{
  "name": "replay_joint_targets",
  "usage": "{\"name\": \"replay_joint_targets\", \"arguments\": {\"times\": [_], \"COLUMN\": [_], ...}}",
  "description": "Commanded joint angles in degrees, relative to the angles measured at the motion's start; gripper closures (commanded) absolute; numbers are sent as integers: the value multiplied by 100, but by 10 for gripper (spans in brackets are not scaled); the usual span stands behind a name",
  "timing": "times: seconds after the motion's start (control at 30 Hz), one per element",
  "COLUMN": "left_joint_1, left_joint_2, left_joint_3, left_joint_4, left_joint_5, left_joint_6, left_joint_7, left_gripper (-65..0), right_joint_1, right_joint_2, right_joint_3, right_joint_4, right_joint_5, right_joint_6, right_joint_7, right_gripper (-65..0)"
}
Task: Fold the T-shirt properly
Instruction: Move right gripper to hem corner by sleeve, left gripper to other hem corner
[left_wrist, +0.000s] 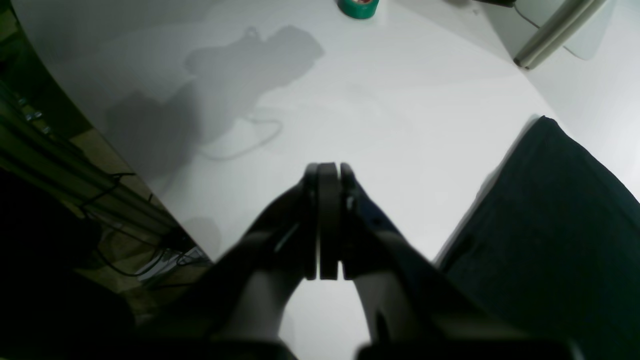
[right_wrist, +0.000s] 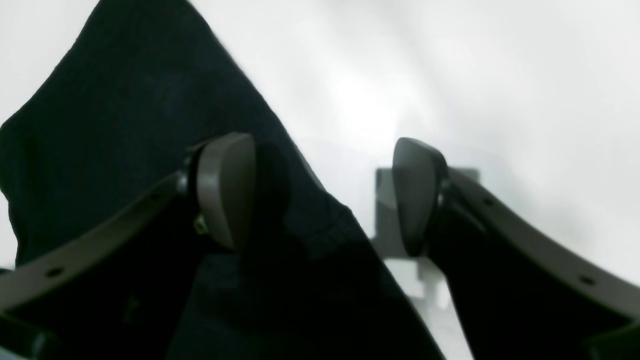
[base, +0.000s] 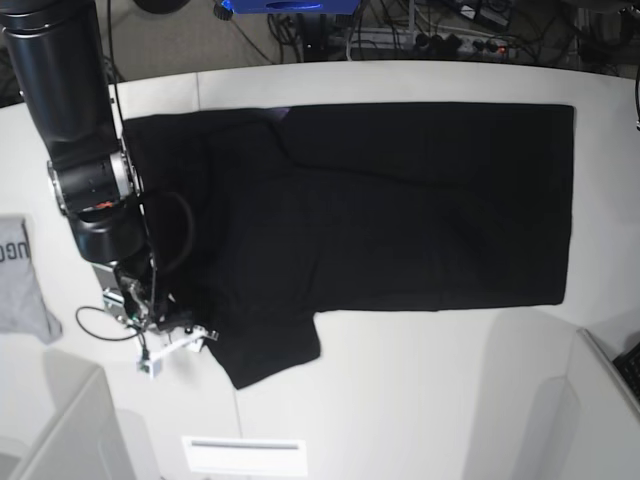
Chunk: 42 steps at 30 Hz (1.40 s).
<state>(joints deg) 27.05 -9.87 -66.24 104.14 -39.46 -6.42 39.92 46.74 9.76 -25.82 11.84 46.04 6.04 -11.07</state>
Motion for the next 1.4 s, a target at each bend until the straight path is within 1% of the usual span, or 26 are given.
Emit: {"name": "replay_joint_targets", "arguments": {"times": [0.0, 0.13, 0.27, 0.33, 0.47, 0.5, 0.53, 0.63, 0.7, 0.77, 0.8, 0.9, 0.93, 0.97, 1.03, 1.07, 1.13, 1.2, 1.37], "left_joint_1": [60, 60, 60, 60, -10, -28, -81, -230, -327, -520, -687, -1223, -1478, -1716, -2322, -2665, -3245, -3755, -5030], "left_joint_2": [-99, -99, -108, -108, -116, -116, -125, -433, -635, -802, -881, -1040, -1136, -1233, -1549, -1664, -1822, -1936, -2138], "left_joint_3": [-27, -27, -27, -27, -18, -9, 79, 483, 870, 1195, 1353, 1696, 1846, 2004, 2435, 2672, 3059, 3384, 4633], "left_joint_4": [87, 96, 87, 70, 61, 61, 61, 52, 61, 52, 26, -379, -642, -959, -1609, -1917, -2524, -3095, -4713], "left_joint_5": [-49, -49, -41, -41, -23, -23, -23, -14, -14, -14, -5, -5, -5, -5, -5, -5, -5, -5, 39], "left_joint_6": [-40, -40, -40, -40, -40, -40, -40, -40, -40, -40, -31, -13, 92, 277, 549, 576, 567, 567, 558], "left_joint_7": [-128, -128, -128, -128, -128, -128, -128, -128, -128, -128, -128, -128, -120, -41, 302, 443, 531, 522, 443], "left_gripper": [0, 0, 0, 0, 0, -33, -89, -311, -476, -601, -647, -650, -650, -650, -650, -650, -650, -650, -650], "right_joint_1": [157, 113, 113, 113, 113, 113, 113, 104, 104, 104, 104, 104, 113, 113, 113, 113, 121, 130, 139], "right_joint_2": [-22, -180, -180, -180, -180, -180, -180, -180, -180, -180, -180, -172, -172, -163, -154, -154, -154, -154, -154], "right_joint_3": [-130, -807, -824, -824, -833, -833, -833, -824, -824, -824, -824, -824, -824, -824, -824, -824, -824, -824, -824], "right_joint_4": [69, 69, 60, 60, 60, 60, 60, 60, 60, 60, 60, 60, 60, 60, 60, 60, 60, 60, 60], "right_joint_5": [16, 42, 60, 51, 42, 42, 42, 60, 68, 68, 68, 68, 68, 68, 68, 68, 68, 68, 68], "right_joint_6": [33, 24, 7, 7, 7, 7, 7, 7, 7, 7, 7, 7, 7, 7, 7, 7, 7, 7, 7], "right_joint_7": [-75, -75, -67, -67, -67, -67, -67, -67, -67, -84, -93, -93, -93, -93, -75, -75, -75, -75, -75], "right_gripper": [-405, -404, -393, -347, -225, -191, -156, 0, 0, 0, 0, 0, 0, 0, 0, 0, 0, 0, 0]}}
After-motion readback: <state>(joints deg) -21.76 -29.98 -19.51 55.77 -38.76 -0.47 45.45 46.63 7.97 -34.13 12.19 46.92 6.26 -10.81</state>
